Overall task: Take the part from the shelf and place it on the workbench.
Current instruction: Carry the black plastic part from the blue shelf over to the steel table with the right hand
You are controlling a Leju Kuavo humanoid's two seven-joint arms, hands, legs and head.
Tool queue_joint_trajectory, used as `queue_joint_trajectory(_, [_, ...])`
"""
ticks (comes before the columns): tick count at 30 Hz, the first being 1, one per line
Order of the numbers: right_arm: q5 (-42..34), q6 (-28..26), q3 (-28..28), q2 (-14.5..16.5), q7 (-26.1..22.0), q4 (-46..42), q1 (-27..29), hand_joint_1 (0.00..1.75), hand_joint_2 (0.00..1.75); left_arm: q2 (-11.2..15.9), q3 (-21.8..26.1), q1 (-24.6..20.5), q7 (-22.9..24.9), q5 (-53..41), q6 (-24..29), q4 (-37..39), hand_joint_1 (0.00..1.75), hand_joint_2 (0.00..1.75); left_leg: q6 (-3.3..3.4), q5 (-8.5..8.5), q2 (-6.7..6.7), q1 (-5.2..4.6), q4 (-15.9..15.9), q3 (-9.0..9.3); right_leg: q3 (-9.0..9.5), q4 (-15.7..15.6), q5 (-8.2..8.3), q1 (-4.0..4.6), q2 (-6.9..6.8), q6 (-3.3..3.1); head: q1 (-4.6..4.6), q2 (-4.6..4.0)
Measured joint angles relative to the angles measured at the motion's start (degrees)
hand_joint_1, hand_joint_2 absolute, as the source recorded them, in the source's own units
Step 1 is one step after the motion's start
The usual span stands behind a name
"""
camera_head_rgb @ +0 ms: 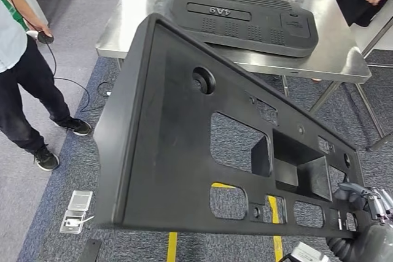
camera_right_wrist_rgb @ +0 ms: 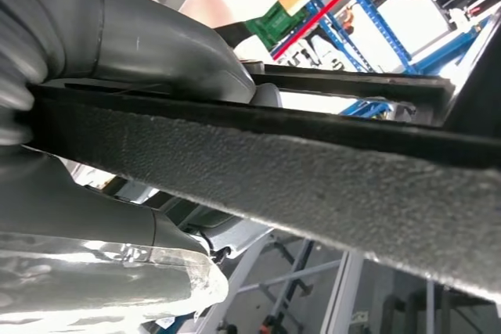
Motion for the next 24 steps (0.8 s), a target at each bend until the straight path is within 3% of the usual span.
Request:
queue_joint_trajectory(2, [0.01,-0.01,-0.01,0.0,-0.31,-0.01,-0.06,1.75,1.75,0.0,0.0,-0.01,-0.34,0.0,-0.34,0.0,0.0,1.75,-0.45,-0.25,0.39,-0.17,-0.06,0.27,2.79,-6.0,1.97,0.48,-1.19,-0.71,-0.02,-0.01])
queue_joint_trajectory(5, [0.01,-0.01,-0.07,0.0,-0.4,-0.03,0.03,1.75,1.75,-0.01,-0.01,0.0,-0.64,-0.02,-0.76,0.0,0.0,1.75,-1.44,-0.37,1.26,-0.25,-0.49,0.62,3.13,-7.35,1.89,0.8,-0.87,-1.48,-0.08,0.0])
queue_joint_trajectory(7, [0.01,-0.02,-0.07,0.01,-0.4,-0.03,0.05,1.75,1.75,-0.01,-0.02,-0.1,-0.73,-0.04,-0.83,0.0,0.0,1.75,-2.0,-1.43,0.86,-0.17,0.42,0.53,3.46,-8.05,2.25,0.53,-0.27,-2.16,-0.1,-0.01])
queue_joint_trajectory(8, [0.01,-0.02,-0.05,0.02,-0.4,-0.02,0.03,1.75,1.75,0.0,-0.02,-0.12,-0.78,-0.04,-0.87,0.0,0.0,1.75,-2.15,-2.82,0.29,-0.15,2.55,-0.33,3.65,-8.36,2.41,0.38,0.02,-2.47,-0.16,-0.01])
queue_joint_trajectory(10, [0.02,-0.02,-0.01,0.05,-0.49,0.1,0.01,1.75,1.75,0.02,-0.02,0.03,-0.92,-0.05,-1.02,0.0,0.0,1.75,-2.23,-6.44,-0.79,-0.17,10.04,-3.88,3.77,-8.48,2.46,0.36,0.66,-2.8,-0.22,-0.01])
queue_joint_trajectory(11, [0.03,-0.02,0.0,0.07,-0.53,0.2,0.03,1.75,1.75,0.03,-0.01,0.16,-1.02,-0.05,-1.11,0.0,0.0,1.75,-2.26,-7.59,-0.99,-0.2,13.58,-5.7,3.8,-8.44,2.41,0.4,1.08,-2.87,-0.24,-0.01])
queue_joint_trajectory(12, [0.03,-0.01,-0.01,0.07,-0.58,0.32,0.04,1.75,1.75,0.04,-0.01,0.28,-1.1,-0.05,-1.18,0.0,0.0,1.75,-2.27,-7.69,-1.09,-0.24,15.48,-6.85,3.87,-8.41,2.36,0.43,1.53,-2.91,-0.22,-0.01])
queue_joint_trajectory(13, [0.04,-0.01,-0.01,0.07,-0.58,0.4,0.04,1.75,1.75,0.05,-0.02,0.33,-1.16,-0.04,-1.22,0.0,0.0,1.75,-2.23,-6.59,-1.16,-0.27,15.08,-6.95,3.97,-8.35,2.3,0.44,2.03,-2.9,-0.22,0.0])
queue_joint_trajectory(14, [0.04,0.0,-0.01,0.07,-0.58,0.46,0.05,1.75,1.75,0.07,-0.02,0.34,-1.2,-0.04,-1.27,0.0,0.0,1.75,-2.14,-4.51,-1.3,-0.29,12.45,-6.0,4.13,-8.24,2.17,0.42,2.54,-2.82,-0.22,0.0])
queue_joint_trajectory(16, [0.04,0.0,0.0,0.07,-0.58,0.49,0.04,1.75,1.75,0.14,-0.02,0.29,-1.24,-0.05,-1.33,0.0,0.0,1.75,-1.84,-0.47,-2.32,-0.23,4.7,-2.8,4.27,-7.75,1.72,0.49,3.47,-2.43,-0.22,0.0])
queue_joint_trajectory(17, [0.04,0.0,0.01,0.07,-0.58,0.5,0.04,1.75,1.75,0.16,-0.02,0.27,-1.26,-0.06,-1.35,0.0,0.0,1.75,-1.65,0.49,-2.86,-0.23,2.05,-1.65,4.17,-7.46,1.52,0.53,3.89,-2.17,-0.21,0.0])
queue_joint_trajectory(21, [-0.21,0.0,0.14,0.04,-0.62,0.55,0.19,1.75,1.75,0.2,-0.02,0.19,-1.44,-0.1,-1.73,0.0,0.0,1.75,-0.58,0.59,-3.09,-0.33,0.35,-1.06,3.78,-7.08,1.23,0.37,4.46,-1.07,-0.17,0.0])
queue_joint_trajectory(23, [-0.77,0.0,0.25,0.03,-0.66,0.61,0.17,1.75,1.75,0.2,-0.02,0.04,-1.55,-0.14,-2.03,0.0,0.0,1.75,0.05,0.77,-2.74,-0.09,0.09,-0.96,2.77,-4.64,-0.54,0.34,3.02,-0.43,-0.03,0.0])
queue_joint_trajectory(24, [-1.03,0.0,0.32,0.03,-0.67,0.68,0.11,1.75,1.75,0.2,-0.02,0.05,-1.57,-0.17,-2.1,0.0,0.0,1.75,0.22,0.78,-2.53,-0.06,0.04,-0.93,1.46,-1.77,-2.2,0.28,2.08,-0.13,0.04,0.0])
